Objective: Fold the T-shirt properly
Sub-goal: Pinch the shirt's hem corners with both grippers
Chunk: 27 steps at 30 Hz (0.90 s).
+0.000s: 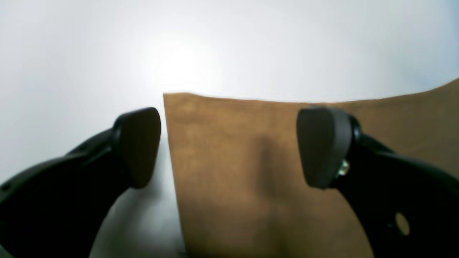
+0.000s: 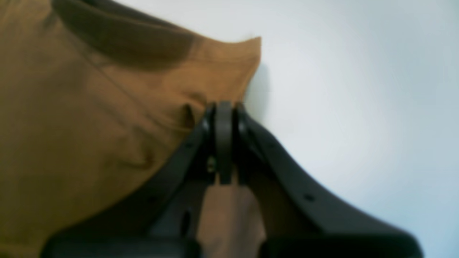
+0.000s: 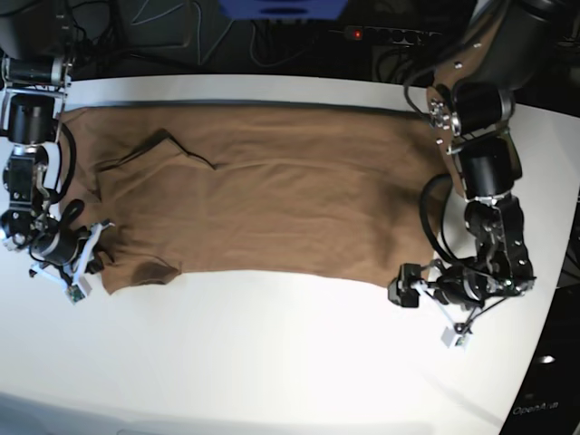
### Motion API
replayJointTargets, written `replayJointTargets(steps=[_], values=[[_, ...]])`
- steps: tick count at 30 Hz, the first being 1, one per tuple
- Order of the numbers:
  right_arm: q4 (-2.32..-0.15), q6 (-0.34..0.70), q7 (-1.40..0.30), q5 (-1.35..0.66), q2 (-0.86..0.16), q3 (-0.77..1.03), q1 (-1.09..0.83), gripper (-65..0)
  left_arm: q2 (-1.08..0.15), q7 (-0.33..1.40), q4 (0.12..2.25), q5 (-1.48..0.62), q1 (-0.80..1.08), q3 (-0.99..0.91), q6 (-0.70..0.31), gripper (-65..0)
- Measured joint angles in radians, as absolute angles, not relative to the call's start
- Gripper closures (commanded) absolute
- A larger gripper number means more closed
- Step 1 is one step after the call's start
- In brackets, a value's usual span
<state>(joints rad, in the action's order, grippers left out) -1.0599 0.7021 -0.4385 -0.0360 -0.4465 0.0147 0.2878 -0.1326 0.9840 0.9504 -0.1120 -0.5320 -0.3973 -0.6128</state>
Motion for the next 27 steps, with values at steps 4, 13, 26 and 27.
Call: replayJointTargets(steps=[4, 13, 26, 27], values=[[-1.059, 0.702, -0.444, -0.036, -0.446, 0.015, 0.282, -0.7, -0.133, 0.966, 0.936, -0.109, -0.536, -0.398, -0.613, -58.4], [-1.06, 0.702, -0.438, -0.036, -0.446, 0.015, 0.274, -0.7, -0.136, 0.917, 0.884, -0.12, -0.541, -0.398, -0.495, -42.4], [-1.06, 0.702, -0.441, -0.036, -0.446, 0.015, 0.271, -0.7, -0.136, 0.883, 0.82, -0.116, -0.542, -0.398, -0.466, -29.7], [-1.06, 0.702, -0.441, -0.036, -0.446, 0.015, 0.271, -0.7, -0.137, 0.883, 0.825, -0.115, -0.543, -0.398, -0.466, -29.7]])
